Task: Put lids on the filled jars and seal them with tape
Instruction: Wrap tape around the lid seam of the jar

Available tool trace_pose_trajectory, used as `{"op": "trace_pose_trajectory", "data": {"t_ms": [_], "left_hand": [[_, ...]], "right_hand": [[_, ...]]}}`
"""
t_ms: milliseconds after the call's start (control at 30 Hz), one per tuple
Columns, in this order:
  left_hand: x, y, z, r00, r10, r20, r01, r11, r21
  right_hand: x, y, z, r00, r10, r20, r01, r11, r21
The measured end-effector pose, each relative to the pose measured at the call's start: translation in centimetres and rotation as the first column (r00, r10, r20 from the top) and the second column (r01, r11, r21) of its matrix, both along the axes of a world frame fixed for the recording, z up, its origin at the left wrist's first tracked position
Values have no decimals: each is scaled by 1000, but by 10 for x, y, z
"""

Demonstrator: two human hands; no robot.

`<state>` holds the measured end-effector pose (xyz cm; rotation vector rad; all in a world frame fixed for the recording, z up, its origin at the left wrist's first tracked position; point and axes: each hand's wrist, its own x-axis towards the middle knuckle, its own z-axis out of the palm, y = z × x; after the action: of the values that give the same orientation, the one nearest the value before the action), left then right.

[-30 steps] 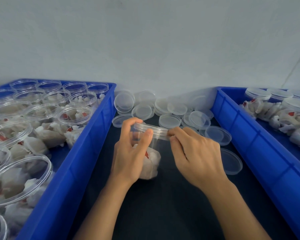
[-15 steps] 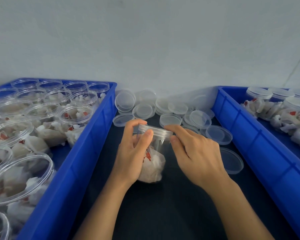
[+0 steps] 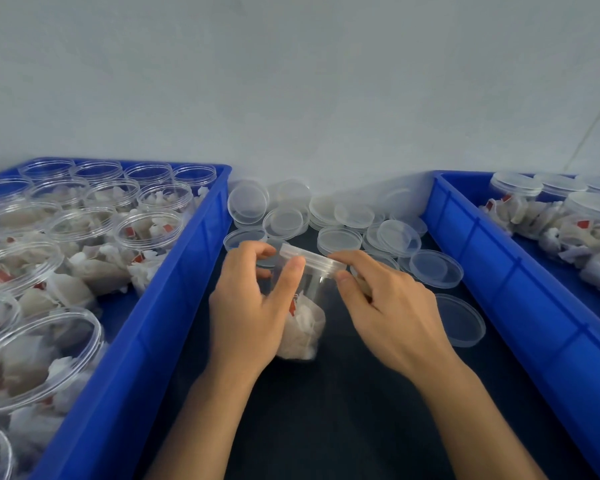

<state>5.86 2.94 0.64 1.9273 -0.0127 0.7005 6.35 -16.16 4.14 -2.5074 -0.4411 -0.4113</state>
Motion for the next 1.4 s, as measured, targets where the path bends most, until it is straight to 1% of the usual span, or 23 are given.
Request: {"op": "trace_pose_trajectory", "data": {"t_ms": [33, 100, 200, 300, 400, 467, 567, 700, 833, 1200, 1300, 1400], "left_hand": [[-2, -4, 3, 999, 45, 13, -45, 999, 30], [-7, -15, 6, 995, 100, -13, -99, 992, 72], [-10, -30, 5, 990, 91, -108, -81, 992, 92], [-7, -29, 2, 990, 99, -99, -89, 990, 105], [-3, -20, -1, 992, 99, -77, -95, 994, 53], [-1, -14, -3, 995, 65, -71, -65, 998, 5], [1, -9, -5, 999, -3, -53, 1, 999, -43], [6, -4, -6, 996, -62, -69, 60, 997, -39], [9, -1, -7, 992, -113, -60, 109, 992, -62], [9, -3, -7, 982, -185, -49, 169, 958, -232], [8, -2, -6, 978, -193, -80, 169, 957, -236], [6, -2, -5, 974, -183, -130, 156, 969, -193]], "right_hand": [[-1, 2, 1, 1000, -18, 7, 18, 1000, -7], [-3, 7, 1, 998, -47, 32, 47, 999, -12], [-6, 11, 2, 997, -61, 50, 62, 998, -17], [-6, 13, 2, 1000, -17, 6, 17, 999, -27], [-4, 14, 0, 995, 48, -88, -49, 999, -7], [-2, 11, 1, 990, 77, -120, -76, 997, 14], [1, 2, 2, 989, 101, -110, -96, 994, 48], [7, -11, 2, 988, 118, -99, -109, 990, 89], [12, -14, -1, 992, 104, -76, -100, 993, 60], [13, -6, -3, 994, 85, -66, -84, 996, 8], [8, -3, 0, 996, 64, -59, -66, 998, -25], [4, -1, 3, 998, 46, -52, -47, 999, -15]]}}
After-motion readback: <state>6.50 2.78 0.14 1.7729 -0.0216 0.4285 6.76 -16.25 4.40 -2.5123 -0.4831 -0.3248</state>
